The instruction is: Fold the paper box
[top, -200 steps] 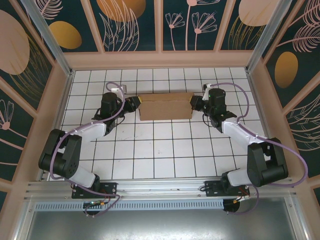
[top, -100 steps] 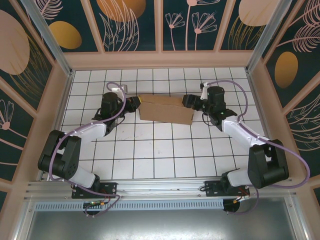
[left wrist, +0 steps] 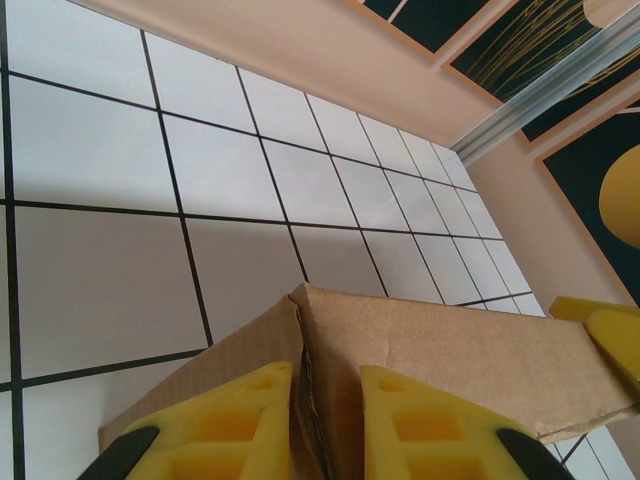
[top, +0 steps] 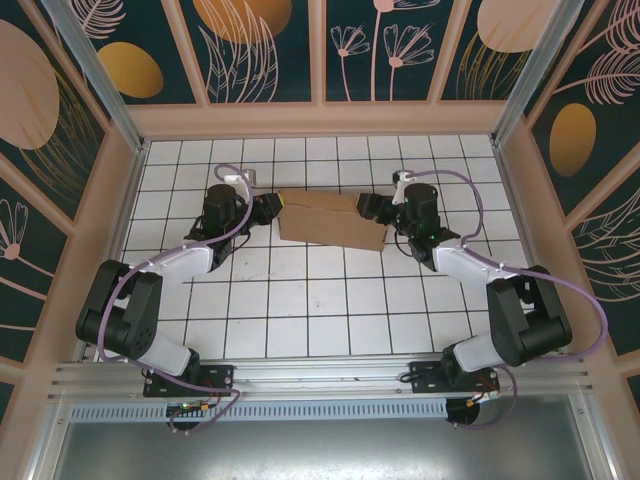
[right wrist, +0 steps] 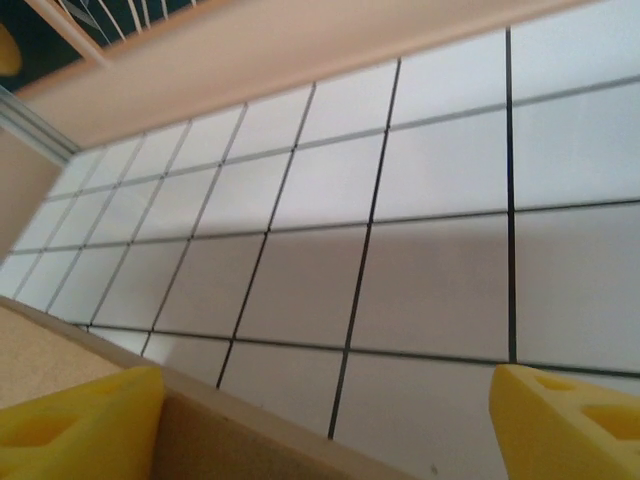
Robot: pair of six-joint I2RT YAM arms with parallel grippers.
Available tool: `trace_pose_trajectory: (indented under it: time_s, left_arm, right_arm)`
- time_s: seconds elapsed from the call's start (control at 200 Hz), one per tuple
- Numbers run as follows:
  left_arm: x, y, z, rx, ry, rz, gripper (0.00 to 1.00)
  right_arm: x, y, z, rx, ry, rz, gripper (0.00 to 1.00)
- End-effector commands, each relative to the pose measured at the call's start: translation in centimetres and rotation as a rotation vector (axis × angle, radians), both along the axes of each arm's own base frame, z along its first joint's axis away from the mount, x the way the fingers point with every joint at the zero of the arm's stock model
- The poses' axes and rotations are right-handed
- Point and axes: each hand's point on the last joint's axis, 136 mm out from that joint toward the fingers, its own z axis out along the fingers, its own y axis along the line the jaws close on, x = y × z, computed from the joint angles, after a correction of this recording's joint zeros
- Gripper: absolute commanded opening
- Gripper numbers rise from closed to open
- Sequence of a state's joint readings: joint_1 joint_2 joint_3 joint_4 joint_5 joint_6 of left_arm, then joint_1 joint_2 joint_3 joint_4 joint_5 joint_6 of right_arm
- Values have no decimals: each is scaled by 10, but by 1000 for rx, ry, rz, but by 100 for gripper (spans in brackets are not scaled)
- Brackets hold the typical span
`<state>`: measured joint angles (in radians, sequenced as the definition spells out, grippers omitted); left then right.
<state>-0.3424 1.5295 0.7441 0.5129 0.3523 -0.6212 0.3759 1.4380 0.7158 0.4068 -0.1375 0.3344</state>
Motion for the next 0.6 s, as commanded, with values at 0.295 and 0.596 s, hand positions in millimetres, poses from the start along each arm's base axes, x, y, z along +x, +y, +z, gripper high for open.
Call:
trace_pose_trajectory:
  time_s: [0.295,0.596]
  left_arm:
    - [-34,13,-73,135,246,-6,22]
    - [-15,2,-15,109,144,-37,59]
  right_arm:
    - [-8,-22,25,-161,-116,-44,85]
    - [-6,-18,85,-230,-284,66,92]
